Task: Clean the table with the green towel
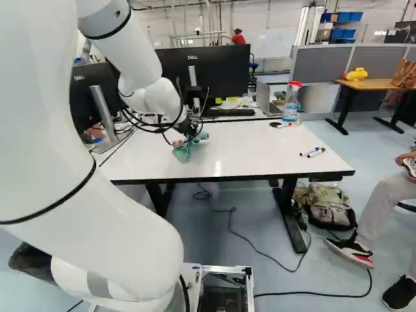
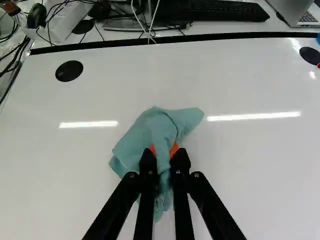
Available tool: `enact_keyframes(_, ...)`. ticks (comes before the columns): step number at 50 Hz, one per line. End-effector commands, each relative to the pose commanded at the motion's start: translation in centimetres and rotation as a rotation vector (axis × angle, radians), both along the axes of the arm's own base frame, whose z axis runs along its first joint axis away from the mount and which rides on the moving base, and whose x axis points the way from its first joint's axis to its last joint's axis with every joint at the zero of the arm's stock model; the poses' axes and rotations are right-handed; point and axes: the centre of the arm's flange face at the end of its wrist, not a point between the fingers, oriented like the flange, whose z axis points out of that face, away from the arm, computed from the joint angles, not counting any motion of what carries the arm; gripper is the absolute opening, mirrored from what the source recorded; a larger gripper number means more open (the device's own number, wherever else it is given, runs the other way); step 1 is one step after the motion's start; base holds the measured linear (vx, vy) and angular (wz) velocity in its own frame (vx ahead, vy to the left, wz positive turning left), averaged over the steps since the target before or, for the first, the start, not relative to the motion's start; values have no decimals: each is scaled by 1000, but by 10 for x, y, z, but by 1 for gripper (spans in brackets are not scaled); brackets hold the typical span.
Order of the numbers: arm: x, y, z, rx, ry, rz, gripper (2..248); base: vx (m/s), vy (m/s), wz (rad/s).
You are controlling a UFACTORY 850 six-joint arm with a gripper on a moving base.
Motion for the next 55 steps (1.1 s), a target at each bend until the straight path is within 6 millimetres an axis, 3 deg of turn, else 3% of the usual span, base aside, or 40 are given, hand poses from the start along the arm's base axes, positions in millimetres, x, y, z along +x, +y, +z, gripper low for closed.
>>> enact_keyframes(31, 51, -39, 0, 0, -4, -78, 38, 0, 0, 0)
enact_keyframes(55, 48, -41, 0, 0, -4, -82, 38, 0, 0, 0)
